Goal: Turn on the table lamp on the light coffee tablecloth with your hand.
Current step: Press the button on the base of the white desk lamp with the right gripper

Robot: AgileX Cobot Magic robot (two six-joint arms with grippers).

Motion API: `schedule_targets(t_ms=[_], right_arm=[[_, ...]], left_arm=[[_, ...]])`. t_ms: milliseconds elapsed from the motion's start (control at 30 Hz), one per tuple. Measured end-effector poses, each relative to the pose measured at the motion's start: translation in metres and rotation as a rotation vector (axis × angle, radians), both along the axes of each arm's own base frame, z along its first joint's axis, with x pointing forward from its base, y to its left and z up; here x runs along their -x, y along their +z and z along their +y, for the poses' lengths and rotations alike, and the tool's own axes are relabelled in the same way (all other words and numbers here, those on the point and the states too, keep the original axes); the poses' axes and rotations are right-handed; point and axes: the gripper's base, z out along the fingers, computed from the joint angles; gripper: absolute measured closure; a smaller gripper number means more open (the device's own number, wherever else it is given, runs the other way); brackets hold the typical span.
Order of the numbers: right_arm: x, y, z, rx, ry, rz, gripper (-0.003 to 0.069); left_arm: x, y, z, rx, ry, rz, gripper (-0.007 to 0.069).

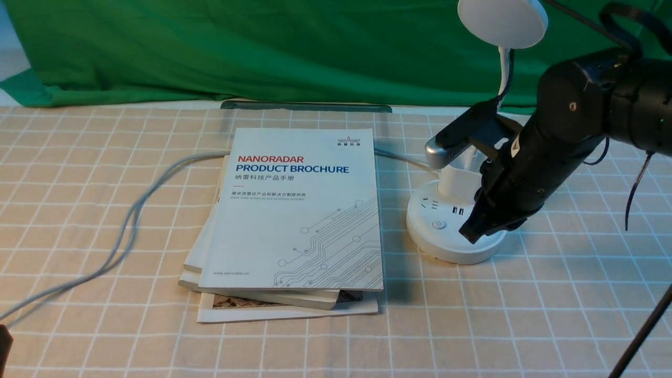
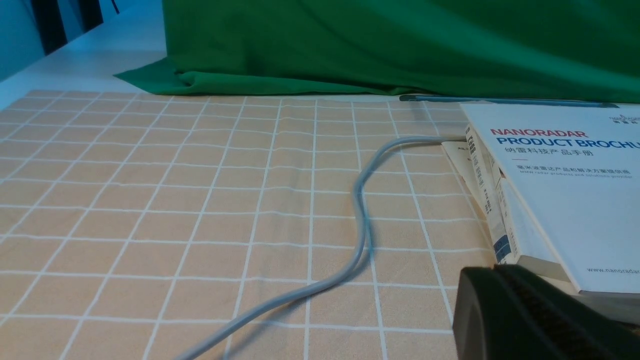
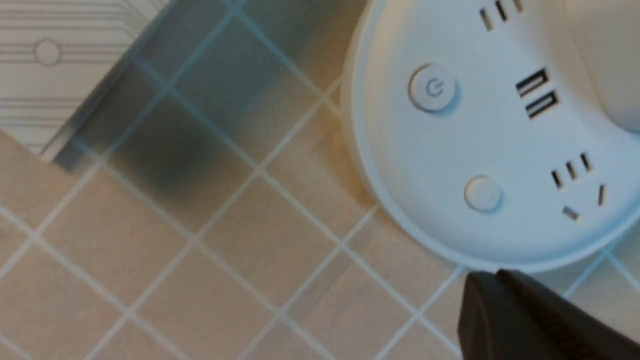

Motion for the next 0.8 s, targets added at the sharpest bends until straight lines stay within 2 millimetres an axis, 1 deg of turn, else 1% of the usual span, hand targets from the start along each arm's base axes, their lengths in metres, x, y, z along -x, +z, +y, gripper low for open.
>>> schedule_targets(t_ms=[233,533,800], right_arm=[[-0.014,-0.018,0.001,-0.012,-0.010,-0.041,0.0630],[-0.019,-0.033,0.001,-0.005,-0.014,-0.026,0.0630],[-0.022,-0.041,0.002,-0.002,-0.016,-0.021,0.0629]], left_arm=[[0.000,0.000,0.000,0.000,0.000,0.000,0.0603],[0.000,0.000,0.000,0.000,0.000,0.000,0.0603],[0.000,0.000,0.000,0.000,0.000,0.000,0.0603]])
